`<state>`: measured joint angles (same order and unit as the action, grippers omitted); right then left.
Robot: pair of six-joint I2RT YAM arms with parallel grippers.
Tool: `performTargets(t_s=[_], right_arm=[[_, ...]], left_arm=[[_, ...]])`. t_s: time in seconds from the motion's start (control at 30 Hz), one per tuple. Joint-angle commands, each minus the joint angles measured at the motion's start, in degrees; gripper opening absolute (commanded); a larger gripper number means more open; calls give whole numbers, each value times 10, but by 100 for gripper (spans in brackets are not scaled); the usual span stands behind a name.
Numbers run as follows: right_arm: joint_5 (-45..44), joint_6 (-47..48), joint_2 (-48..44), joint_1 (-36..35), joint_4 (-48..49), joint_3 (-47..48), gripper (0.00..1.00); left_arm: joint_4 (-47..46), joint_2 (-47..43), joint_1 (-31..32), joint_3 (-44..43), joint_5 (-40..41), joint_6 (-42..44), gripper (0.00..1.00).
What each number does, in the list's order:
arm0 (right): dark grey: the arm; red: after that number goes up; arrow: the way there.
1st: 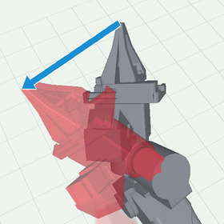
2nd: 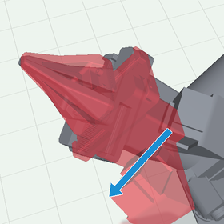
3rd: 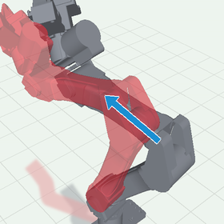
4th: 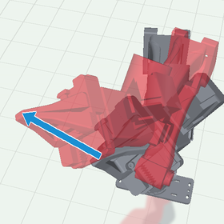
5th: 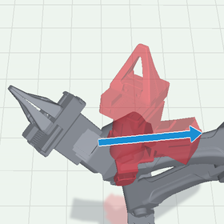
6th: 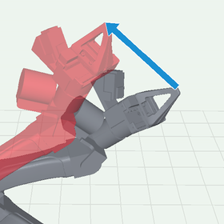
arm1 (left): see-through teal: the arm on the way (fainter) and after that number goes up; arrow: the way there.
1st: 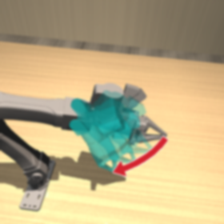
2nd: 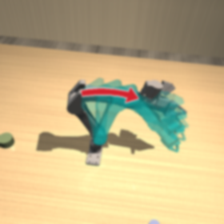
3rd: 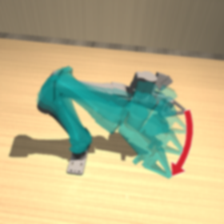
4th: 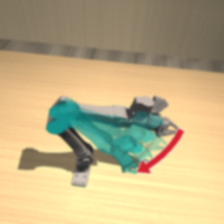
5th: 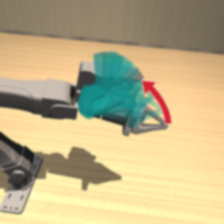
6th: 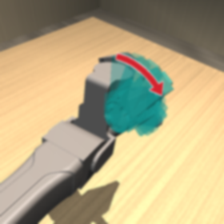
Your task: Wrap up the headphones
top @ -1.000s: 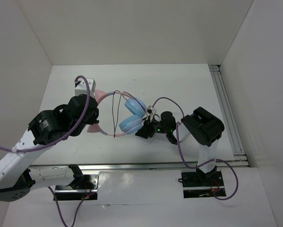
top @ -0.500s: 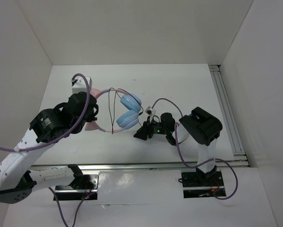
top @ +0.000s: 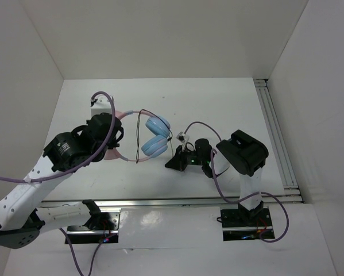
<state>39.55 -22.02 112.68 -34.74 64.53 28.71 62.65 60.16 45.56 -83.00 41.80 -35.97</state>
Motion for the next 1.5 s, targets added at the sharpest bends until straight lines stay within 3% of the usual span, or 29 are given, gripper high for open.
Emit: performTargets(t_s=[0.0, 0.2, 0.3, 0.43, 0.6, 0.73, 0.9, 1.23, 1.47], right_arm=[[-11, 8, 12, -4, -10, -6, 0], [-19, 14, 18, -4, -17, -6, 3], [-46, 8, -2, -11, -37, -13, 0], [-205, -19, -92, -55, -86, -54, 0], [-394, -38, -198, -186, -271, -35, 0], [-483, -50, -253, -277, -408, 20, 0], [-520, -48, -265, -351, -539, 119, 0], [-519, -10, -211, -443, -620, 266, 0], [-633, 0, -271, -481, -745, 316, 0]], left_arm=[[-54, -15, -13, -3, 27, -10, 0], [-54, -15, -37, 2, 50, -20, 0], [-34, -15, -61, 2, 77, -49, 0], [-34, -3, -101, -3, 90, -70, 0], [-78, 49, -144, -3, 73, -84, 0], [-83, 109, -150, -15, 67, -102, 0], [-89, 149, -167, -15, 23, -133, 0], [-128, 149, -184, 33, -30, -125, 0], [-128, 175, -190, 39, -22, -68, 0]])
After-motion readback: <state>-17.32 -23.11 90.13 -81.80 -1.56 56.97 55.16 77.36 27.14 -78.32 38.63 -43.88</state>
